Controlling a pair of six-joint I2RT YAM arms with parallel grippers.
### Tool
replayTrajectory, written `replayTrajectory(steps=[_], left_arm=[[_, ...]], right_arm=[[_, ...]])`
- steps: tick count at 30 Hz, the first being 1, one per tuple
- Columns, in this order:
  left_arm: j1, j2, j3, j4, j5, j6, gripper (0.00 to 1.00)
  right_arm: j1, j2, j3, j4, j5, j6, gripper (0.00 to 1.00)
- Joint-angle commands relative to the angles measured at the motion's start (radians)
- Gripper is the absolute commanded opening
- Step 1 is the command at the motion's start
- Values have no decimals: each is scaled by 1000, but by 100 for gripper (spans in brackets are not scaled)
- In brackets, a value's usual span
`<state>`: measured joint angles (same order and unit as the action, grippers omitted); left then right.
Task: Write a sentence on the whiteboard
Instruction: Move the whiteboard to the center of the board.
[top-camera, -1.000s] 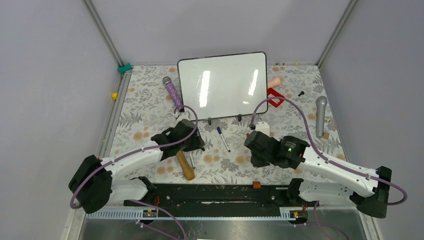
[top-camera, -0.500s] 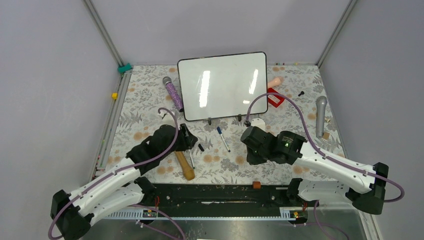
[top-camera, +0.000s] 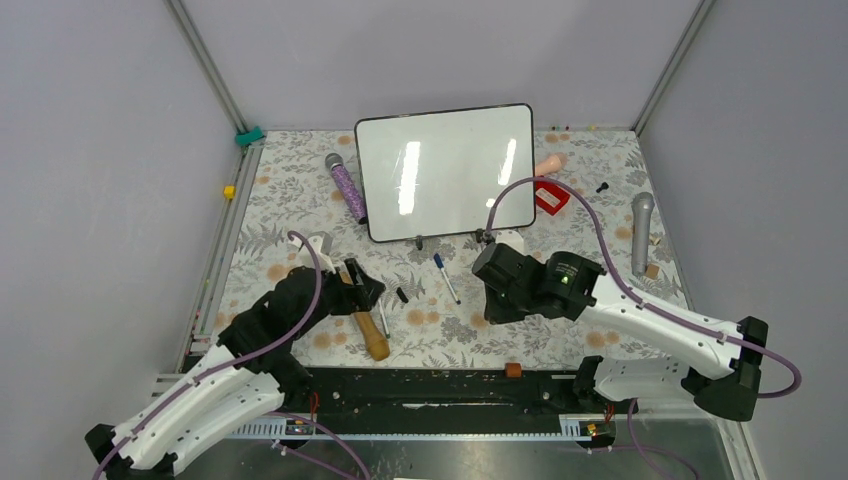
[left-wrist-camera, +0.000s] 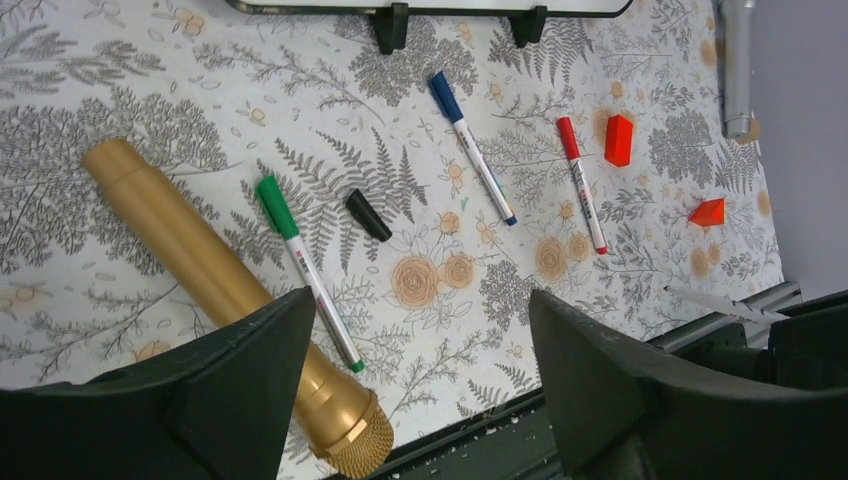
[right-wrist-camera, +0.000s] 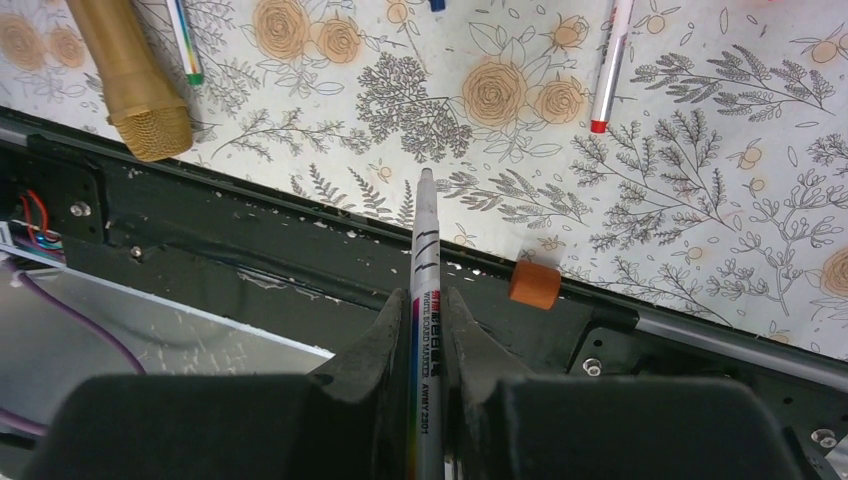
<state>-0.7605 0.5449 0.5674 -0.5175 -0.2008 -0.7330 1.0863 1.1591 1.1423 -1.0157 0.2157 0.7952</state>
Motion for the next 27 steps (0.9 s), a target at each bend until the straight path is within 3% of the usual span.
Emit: replayTrajectory(steps=[1,4,15,19,22,27], left_arm=[[-3,-48,33,-77,-13,9,88],[-3,-81,37,-83,18,41,99],[-3,-113,95,-93,-5,165,99],[-3,-92,150,-85,-40,277,99],[-2,-66,191,-84,-55,383,99],[13,21,233,-43,-58,448,99]], right_arm=[[3,-4,61,-34,11,21,0],[3,-16,46,-33,12,16,0],[2,-107,-3,-52,63,-45,0],[3,-96,39,-43,101,-95,0],[2,-53,117,-79,219,-120,0],[-21,47,241,-84,283,-245,0]])
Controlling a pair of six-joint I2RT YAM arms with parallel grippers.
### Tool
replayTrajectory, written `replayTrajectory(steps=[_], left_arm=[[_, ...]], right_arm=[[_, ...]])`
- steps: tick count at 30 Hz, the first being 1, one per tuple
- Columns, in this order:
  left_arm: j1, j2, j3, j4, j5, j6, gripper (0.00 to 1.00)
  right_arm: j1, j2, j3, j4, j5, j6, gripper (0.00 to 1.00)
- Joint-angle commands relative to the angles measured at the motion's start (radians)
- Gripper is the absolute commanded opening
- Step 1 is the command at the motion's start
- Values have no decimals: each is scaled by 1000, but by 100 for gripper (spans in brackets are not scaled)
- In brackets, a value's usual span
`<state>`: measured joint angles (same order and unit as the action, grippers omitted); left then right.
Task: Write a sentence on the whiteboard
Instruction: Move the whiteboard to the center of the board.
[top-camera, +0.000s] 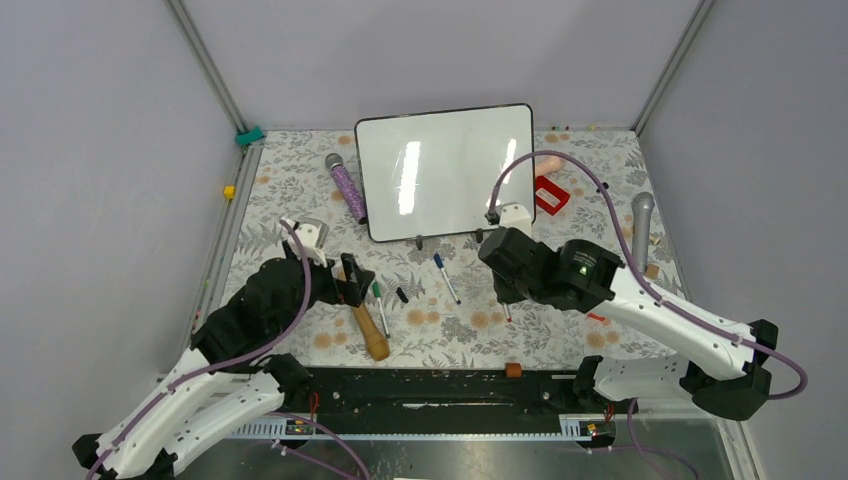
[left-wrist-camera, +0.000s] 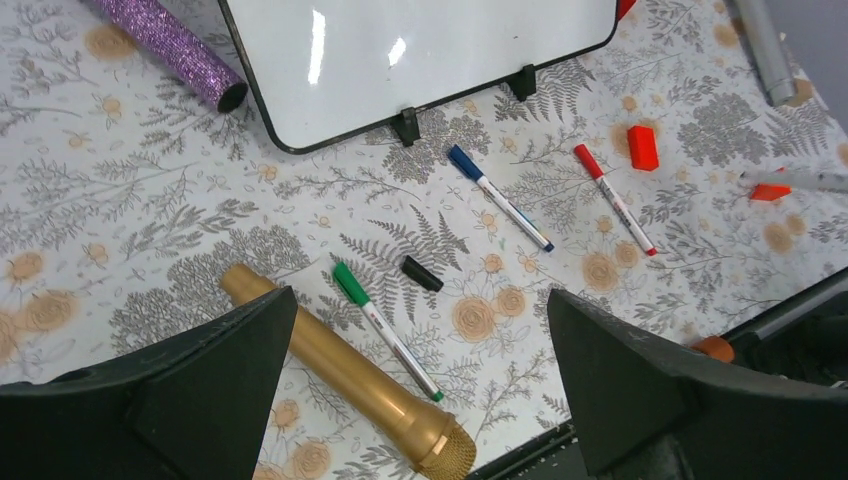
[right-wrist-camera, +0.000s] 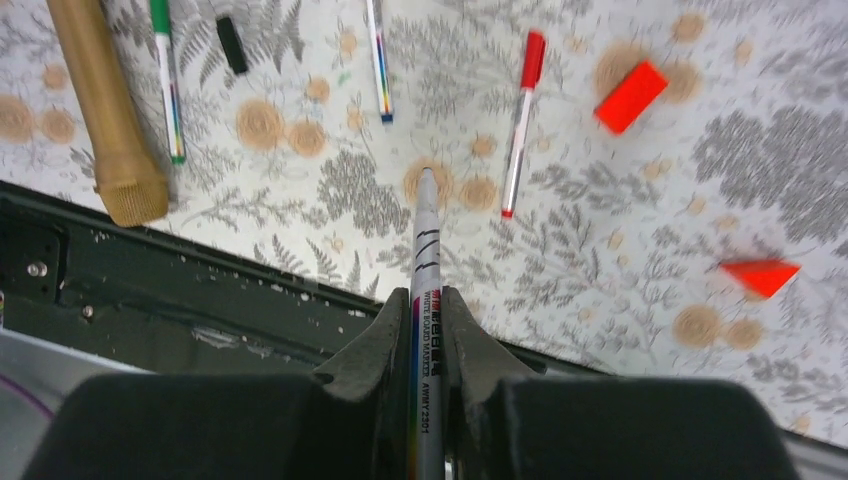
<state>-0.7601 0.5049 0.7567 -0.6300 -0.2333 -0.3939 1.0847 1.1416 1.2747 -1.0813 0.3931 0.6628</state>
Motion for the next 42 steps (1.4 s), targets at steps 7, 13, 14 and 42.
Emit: replayTrajectory(steps=[7,13,14,42], left_arm=[[213,226,66,184,116,105,99],[450,346,123,232,297,18,99],[490,376,137,233,341,-1,99],[809,1068,612,393,720,-253,99]], right_arm=[[-158,150,216,44,-12,-257,0],[-270,88,189,170,-20,-246,0],[-285,75,179,191,-19,-238,0],[-366,46,83,679,-148,-311,0]])
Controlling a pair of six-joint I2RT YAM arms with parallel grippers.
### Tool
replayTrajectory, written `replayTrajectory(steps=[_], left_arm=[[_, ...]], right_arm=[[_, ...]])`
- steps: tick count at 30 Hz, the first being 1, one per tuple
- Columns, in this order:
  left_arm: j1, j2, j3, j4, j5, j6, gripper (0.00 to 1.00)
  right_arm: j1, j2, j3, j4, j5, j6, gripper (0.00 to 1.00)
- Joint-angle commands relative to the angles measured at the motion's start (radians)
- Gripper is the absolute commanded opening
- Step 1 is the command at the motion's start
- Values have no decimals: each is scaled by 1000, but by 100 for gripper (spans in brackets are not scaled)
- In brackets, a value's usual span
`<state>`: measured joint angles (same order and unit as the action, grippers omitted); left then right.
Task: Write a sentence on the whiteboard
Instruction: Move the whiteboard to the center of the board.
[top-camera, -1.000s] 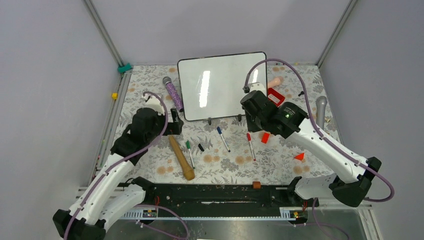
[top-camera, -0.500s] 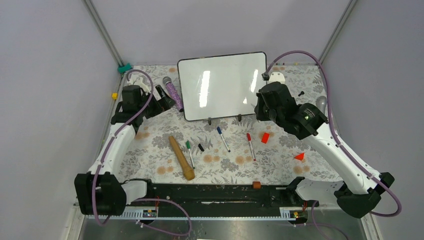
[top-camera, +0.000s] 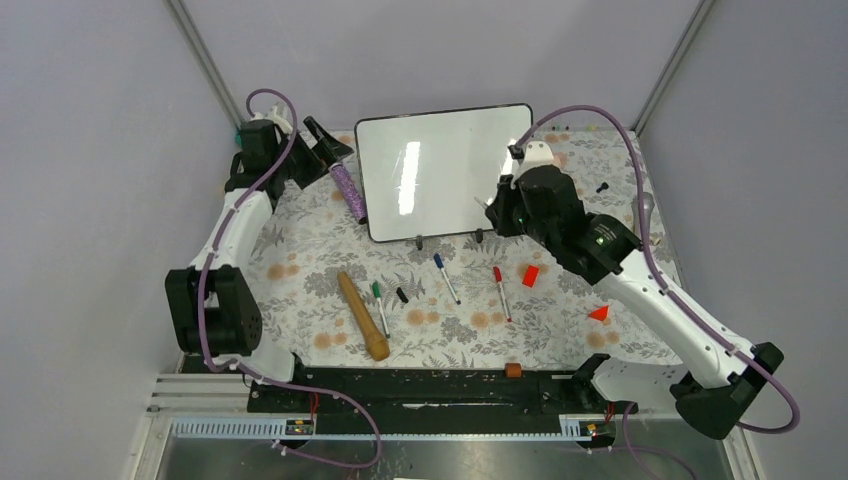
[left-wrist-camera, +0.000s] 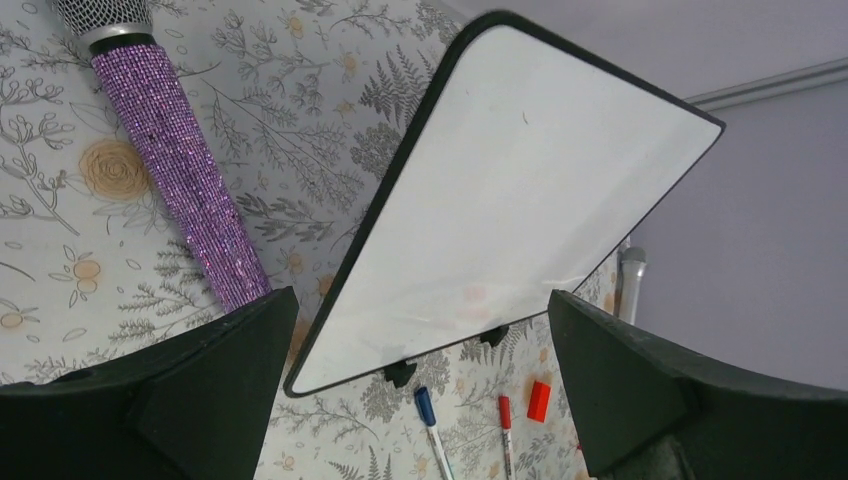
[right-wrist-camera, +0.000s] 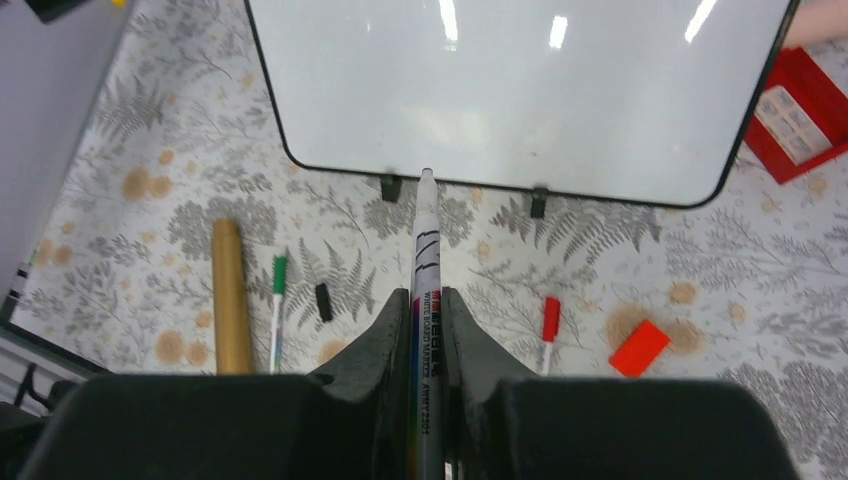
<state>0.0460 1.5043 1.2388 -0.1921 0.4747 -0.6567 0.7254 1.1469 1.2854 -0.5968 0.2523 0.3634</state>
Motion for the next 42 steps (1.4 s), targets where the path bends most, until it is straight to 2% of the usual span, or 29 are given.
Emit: replayTrajectory(steps=[1,3,7,9,11,14,16,18,21,24,26,29,31,33,38,40,42], left_arm=[[4,96,164,-88,3,20,99],[13,138,193,-123,29,11,99],[25,159,107,30,145,-85,97],[26,150,44,132,167,-105,97],[28,150,1,175,135,-106,97],[33,185,4,188,149,-92,97],[32,191,3,187,119,-90,97],[31,181,-70,309,93,-151,97],[21,176,-201,606,135,-254,97],[18,195,-236,683,167,-221,96],[15,205,-272,759,160,-218,95],[-3,234,-364,1095,223,-274,94],[-18,239,-426,1299,268,-262,94],[-28,233,-466,1386,278,-239,97],[-40,250,-478,1288,308,-148,99],[-41,222,-487,1191,293,-70,99],[-40,182,-476,1013,263,32,99]], right_arm=[[-7,73,114,193,6,-14,0],[-7,155,204,180,22,-24,0],[-14,278,365,170,24,-28,0],[-25,329,396,230,-2,-18,0],[-42,390,411,338,-54,-6,0],[-57,516,520,424,-90,19,0],[-57,622,645,431,-118,39,0],[-57,751,802,402,-163,43,0],[-57,924,1092,312,-193,51,0],[-58,1032,1295,270,-225,47,0],[-59,1037,1279,293,-246,45,0],[-59,991,1181,331,-278,7,0],[-59,954,1117,351,-276,-20,0],[-59,932,1091,341,-278,-54,0],[-64,917,1077,301,-274,-101,0],[-64,920,1078,294,-283,-114,0],[-63,920,1081,276,-289,-129,0]])
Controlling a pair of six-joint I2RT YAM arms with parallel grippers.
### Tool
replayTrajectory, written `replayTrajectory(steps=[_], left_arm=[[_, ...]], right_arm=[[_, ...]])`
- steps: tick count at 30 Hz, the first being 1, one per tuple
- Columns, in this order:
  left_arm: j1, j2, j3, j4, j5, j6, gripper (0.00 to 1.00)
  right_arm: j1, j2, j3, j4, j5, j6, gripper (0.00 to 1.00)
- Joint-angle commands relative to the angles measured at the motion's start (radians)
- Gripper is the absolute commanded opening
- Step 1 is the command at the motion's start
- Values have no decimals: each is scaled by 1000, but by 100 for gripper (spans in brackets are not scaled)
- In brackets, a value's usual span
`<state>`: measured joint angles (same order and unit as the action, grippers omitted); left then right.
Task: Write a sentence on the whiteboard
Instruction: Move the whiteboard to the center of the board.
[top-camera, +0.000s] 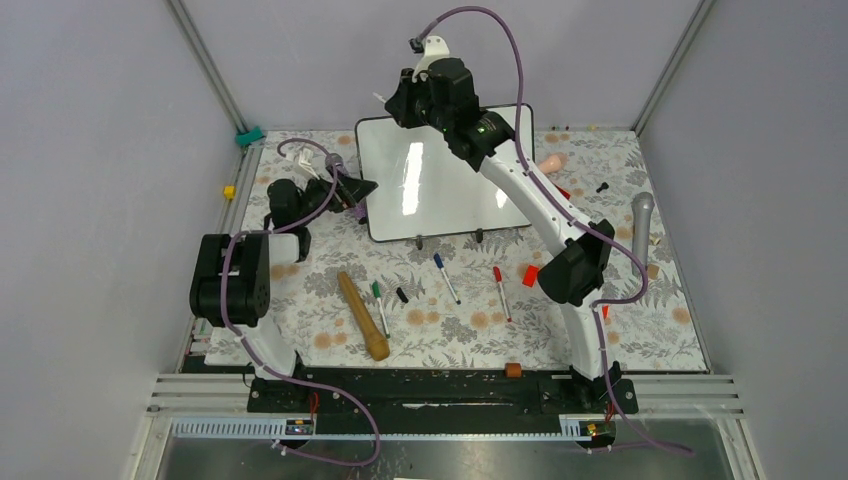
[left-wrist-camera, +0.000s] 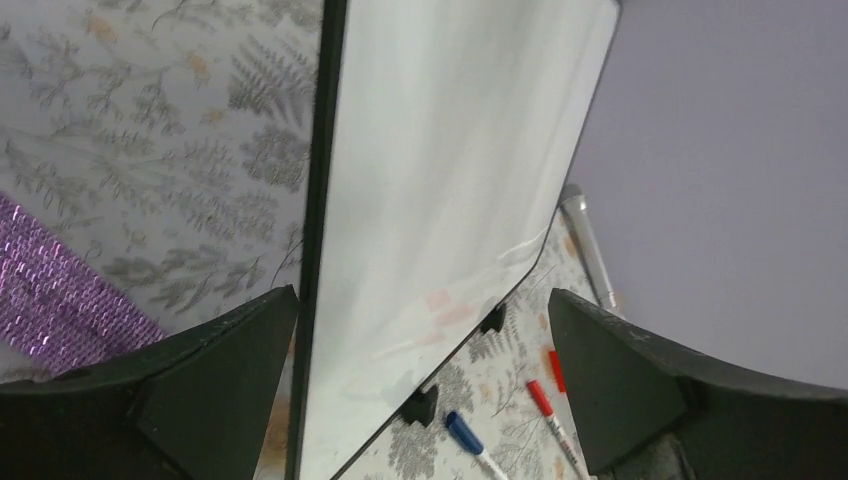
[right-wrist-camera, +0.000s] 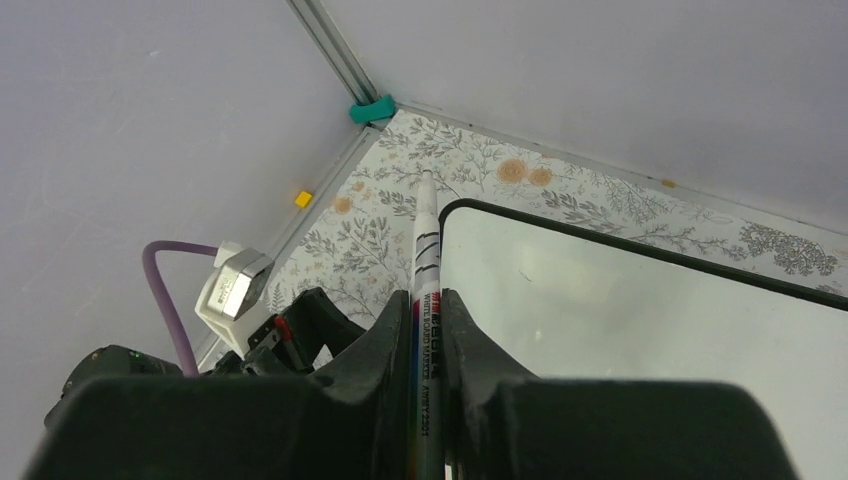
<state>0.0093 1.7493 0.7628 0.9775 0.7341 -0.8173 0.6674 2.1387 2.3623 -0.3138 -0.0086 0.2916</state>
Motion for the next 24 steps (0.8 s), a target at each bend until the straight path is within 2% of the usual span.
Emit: replayTrajectory(steps=[1,4,6,9,13,17,22,24], left_arm=[[-4,-78,10,-242,-28,253,99],[-32,-98,56,-459,-115,404,99],[-31,-92,78,-513,-115,447,99],[-31,-88,61,-450,-36,488,99],[-31,-63,10,-328,-21,457,99],[-31,-27,88,-470,10,477,99],[-25,112,184,-441,244,421,99],[-14,149,201,-371,305,344,99]], right_arm=[[-5,-73,1,-13,-24,-65,0],[-7,-82,-26,-13,-5,-73,0],[-8,-84,-39,-12,-13,-70,0],[-7,-87,-51,-12,-34,-68,0],[-7,-93,-66,-12,-39,-77,0],[-7,-105,-82,-11,-38,-98,0],[-9,-113,-95,-12,-33,-105,0],[-10,-118,-102,-10,-34,-105,0]])
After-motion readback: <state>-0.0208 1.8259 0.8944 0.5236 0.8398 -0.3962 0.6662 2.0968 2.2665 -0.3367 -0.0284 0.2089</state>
